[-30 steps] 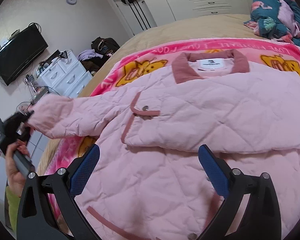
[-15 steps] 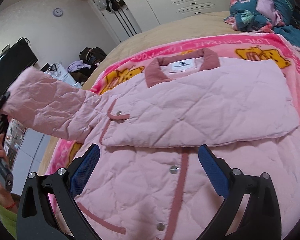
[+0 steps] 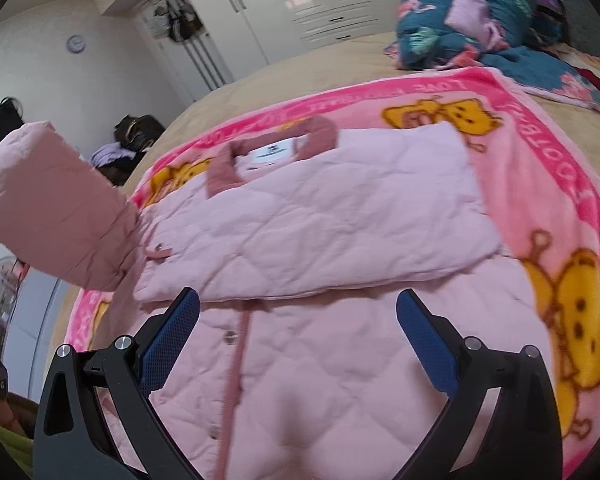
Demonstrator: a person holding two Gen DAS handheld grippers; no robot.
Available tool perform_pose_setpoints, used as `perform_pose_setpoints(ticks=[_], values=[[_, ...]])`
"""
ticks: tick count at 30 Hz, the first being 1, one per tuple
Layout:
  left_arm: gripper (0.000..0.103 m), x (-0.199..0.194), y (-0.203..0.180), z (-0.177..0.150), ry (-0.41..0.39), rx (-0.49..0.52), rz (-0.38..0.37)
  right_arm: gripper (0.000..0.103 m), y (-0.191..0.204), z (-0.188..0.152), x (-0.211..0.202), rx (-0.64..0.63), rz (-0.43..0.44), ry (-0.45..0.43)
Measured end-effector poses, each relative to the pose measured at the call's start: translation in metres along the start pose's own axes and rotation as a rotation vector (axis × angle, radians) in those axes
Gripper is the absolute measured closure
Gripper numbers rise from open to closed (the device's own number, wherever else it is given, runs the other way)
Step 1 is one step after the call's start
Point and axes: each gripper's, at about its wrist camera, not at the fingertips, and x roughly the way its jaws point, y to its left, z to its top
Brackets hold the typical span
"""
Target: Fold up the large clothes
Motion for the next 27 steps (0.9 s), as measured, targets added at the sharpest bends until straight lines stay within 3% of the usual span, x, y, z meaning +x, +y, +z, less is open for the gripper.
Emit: perform_pose_setpoints(ticks=[9, 17, 27], values=[[0.093, 0.027, -0.024, -0.029, 0.102, 0.115, -0.094, 0.005, -0.046, 0.009, -0.029, 0.091, -0.064, -0.068], [0.092, 0.067, -0.042, -0.075, 0.269, 0.175, -0.140, 0.005, -0.068, 0.009, -0.038, 0.178, -0.074, -0.088], [0.091, 0.107, -0.040, -0.155, 0.501, 0.323, -0.101, 0.005, -0.082, 0.004, -0.040, 0.245, -0.071, -0.094]])
